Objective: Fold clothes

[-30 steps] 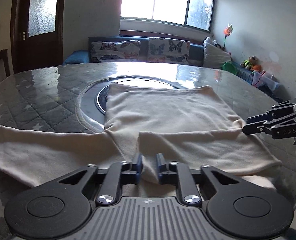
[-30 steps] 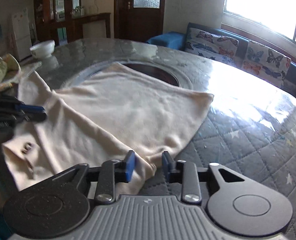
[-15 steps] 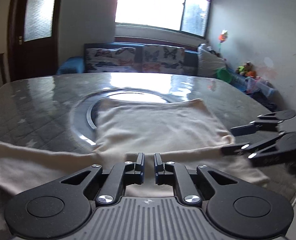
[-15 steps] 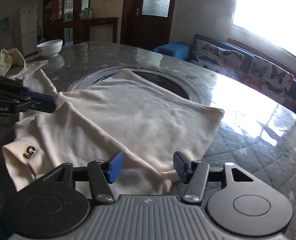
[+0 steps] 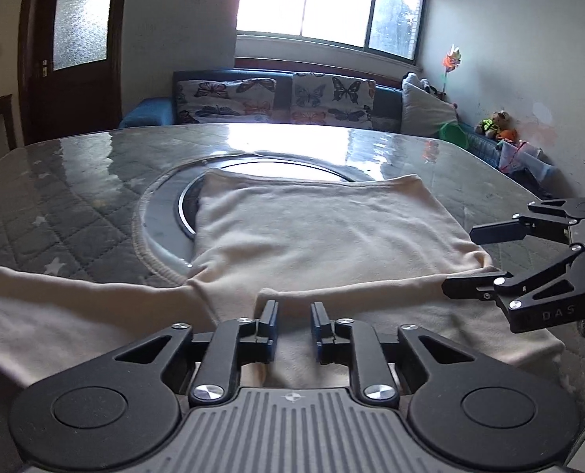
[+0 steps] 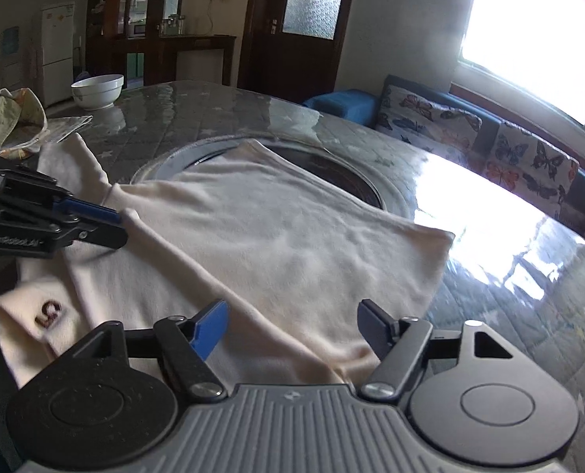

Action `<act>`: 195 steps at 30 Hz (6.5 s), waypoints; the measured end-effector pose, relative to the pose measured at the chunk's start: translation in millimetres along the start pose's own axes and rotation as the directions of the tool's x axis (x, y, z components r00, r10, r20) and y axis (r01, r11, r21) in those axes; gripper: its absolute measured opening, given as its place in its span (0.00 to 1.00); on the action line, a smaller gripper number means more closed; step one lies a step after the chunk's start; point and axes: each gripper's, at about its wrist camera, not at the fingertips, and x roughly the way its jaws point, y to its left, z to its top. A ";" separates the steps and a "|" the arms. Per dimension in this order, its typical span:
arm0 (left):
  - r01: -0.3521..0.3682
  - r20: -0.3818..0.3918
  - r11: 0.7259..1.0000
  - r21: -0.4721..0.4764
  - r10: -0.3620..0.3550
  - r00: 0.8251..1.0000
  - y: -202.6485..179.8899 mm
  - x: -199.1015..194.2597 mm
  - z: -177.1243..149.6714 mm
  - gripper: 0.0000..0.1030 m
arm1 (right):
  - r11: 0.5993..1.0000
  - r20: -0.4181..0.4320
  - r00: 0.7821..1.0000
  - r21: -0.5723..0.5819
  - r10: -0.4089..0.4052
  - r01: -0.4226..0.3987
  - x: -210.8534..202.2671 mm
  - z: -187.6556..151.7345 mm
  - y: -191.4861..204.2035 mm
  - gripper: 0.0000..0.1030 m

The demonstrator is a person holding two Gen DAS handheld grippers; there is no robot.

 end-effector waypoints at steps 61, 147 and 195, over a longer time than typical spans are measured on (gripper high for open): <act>-0.090 0.166 0.912 -0.400 0.169 0.972 73.0 -73.2 51.0 0.04 | 0.993 0.174 0.985 0.114 -0.002 -0.018 -62.3 -4.2 -3.6 0.83; 0.074 -0.004 0.996 0.048 -0.074 0.997 14.2 -14.2 27.2 0.11 | 0.974 0.029 0.985 0.143 0.170 -0.173 -18.5 -12.0 6.2 0.40; 0.081 -0.051 0.865 0.495 -0.065 0.997 -19.7 -82.7 -37.6 0.32 | 0.983 -0.021 0.984 -0.039 0.179 -0.179 -70.9 -37.7 20.1 0.53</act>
